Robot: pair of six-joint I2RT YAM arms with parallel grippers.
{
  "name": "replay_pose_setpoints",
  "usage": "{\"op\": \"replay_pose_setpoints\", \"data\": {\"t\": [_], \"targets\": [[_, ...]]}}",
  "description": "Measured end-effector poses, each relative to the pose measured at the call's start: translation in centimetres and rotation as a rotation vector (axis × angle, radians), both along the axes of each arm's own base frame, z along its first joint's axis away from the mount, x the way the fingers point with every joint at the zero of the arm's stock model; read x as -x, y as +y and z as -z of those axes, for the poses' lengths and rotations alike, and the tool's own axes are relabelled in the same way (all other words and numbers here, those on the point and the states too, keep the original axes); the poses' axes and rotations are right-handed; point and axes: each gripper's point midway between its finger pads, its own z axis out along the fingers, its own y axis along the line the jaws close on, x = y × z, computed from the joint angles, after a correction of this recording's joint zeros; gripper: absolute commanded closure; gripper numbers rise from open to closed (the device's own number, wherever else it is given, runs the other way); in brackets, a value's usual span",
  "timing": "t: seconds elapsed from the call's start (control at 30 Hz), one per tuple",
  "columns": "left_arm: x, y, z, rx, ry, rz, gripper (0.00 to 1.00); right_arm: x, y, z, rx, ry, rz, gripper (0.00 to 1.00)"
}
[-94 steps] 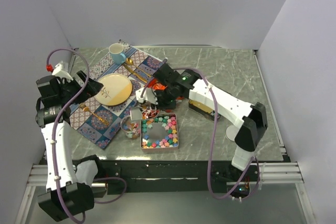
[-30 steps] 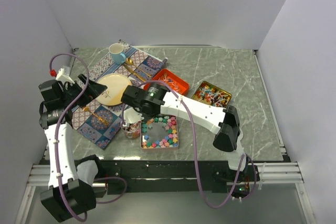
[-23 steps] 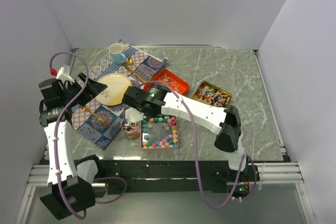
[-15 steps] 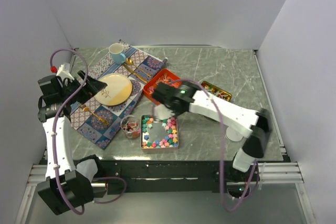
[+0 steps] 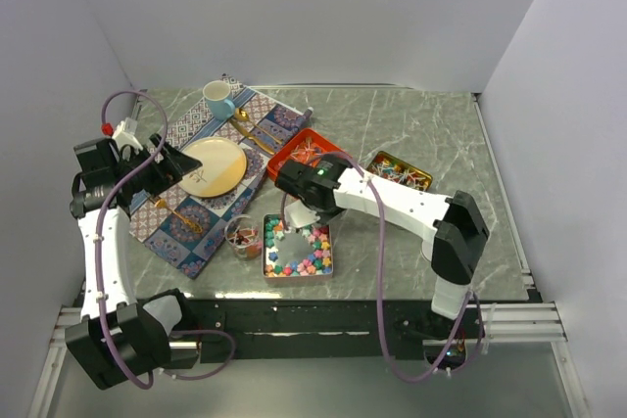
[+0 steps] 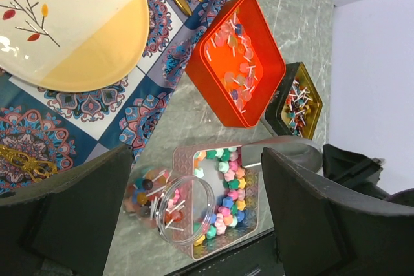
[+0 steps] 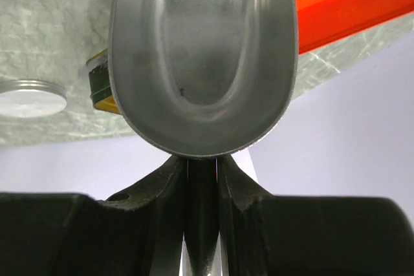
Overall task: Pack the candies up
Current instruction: Scoop the fake candies from the storage box.
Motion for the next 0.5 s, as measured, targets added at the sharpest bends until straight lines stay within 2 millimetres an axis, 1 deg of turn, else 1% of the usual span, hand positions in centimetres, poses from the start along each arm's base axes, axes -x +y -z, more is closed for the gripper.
{"op": "replay_pose_setpoints", "data": {"t": [0.07,0.2,0.27,0.4,0.5], "targets": [[0.1,0.0,0.1,-0.001,0.004,0.002,0.12,0.2,0.0,0.4,0.026,-0.001,-0.01,1.0],[0.2,-0.1,0.2,-0.001,0.006,0.006,0.12,0.9,-0.4,0.6,0.084,-0.026,-0.07,1.0],[0.4,-0.2,0.3,0.0,0.006,0.006,0.12,1.3,-1.1,0.8,0.119,-0.046,-0.119,1.0],[0.9,-0.4,0.2,-0.003,-0.004,0.007,0.12,2.6,-2.5,0.7,0.218,-0.076,-0.272,1.0],[1.3,-0.5,-0.1,-0.011,-0.023,0.007,0.12,3.1,-3.0,1.0,0.3,-0.067,-0.36,1.0]]}}
